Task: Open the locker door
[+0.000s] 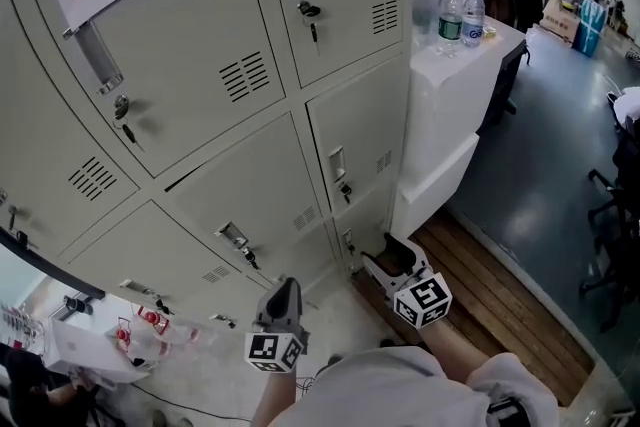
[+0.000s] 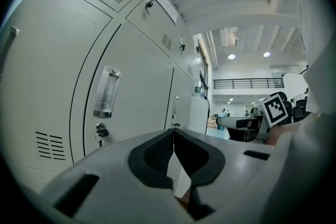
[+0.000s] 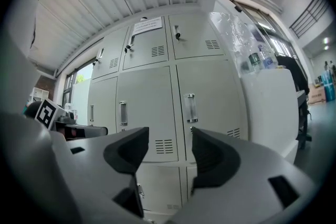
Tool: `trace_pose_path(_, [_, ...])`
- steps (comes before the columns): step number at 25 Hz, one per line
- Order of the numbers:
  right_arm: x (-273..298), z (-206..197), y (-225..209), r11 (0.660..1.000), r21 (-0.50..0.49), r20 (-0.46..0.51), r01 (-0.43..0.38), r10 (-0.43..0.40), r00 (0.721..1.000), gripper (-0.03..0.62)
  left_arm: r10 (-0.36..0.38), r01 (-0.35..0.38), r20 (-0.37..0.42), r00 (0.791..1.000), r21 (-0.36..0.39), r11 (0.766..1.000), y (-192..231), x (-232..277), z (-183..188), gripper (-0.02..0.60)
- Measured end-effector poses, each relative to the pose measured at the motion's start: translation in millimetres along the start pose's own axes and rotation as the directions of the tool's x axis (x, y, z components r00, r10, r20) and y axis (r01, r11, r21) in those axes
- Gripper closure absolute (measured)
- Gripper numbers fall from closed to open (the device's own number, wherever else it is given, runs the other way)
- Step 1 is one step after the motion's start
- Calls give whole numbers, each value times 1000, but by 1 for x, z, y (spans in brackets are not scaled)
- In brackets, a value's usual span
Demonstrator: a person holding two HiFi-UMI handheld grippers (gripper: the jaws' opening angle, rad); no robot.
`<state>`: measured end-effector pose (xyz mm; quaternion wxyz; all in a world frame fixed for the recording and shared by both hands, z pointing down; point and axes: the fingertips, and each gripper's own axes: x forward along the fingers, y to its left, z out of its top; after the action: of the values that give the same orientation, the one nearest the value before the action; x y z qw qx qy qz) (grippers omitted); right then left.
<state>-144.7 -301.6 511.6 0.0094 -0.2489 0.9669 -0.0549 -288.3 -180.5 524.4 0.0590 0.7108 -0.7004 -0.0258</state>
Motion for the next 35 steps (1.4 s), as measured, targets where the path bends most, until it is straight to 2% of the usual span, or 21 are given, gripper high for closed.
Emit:
trace_pose_path(7, [38, 10, -12, 998, -41, 1, -43, 43, 999, 353, 77, -77, -4, 997, -9, 997, 16, -10, -1, 572])
trace_pose_path(15, [90, 25, -33, 993, -100, 8, -60, 61, 998, 353, 179, -179, 2, 984, -11, 984, 40, -22, 0, 572])
trace_pose_path(28, [163, 37, -48, 974, -175, -5, -143, 145, 989, 355, 369, -369, 23, 929, -22, 929, 77, -49, 0, 572])
trace_pose_path(35, [183, 36, -39, 962, -205, -9, -183, 185, 983, 355, 427, -426, 19, 904, -24, 904, 84, -61, -2, 572])
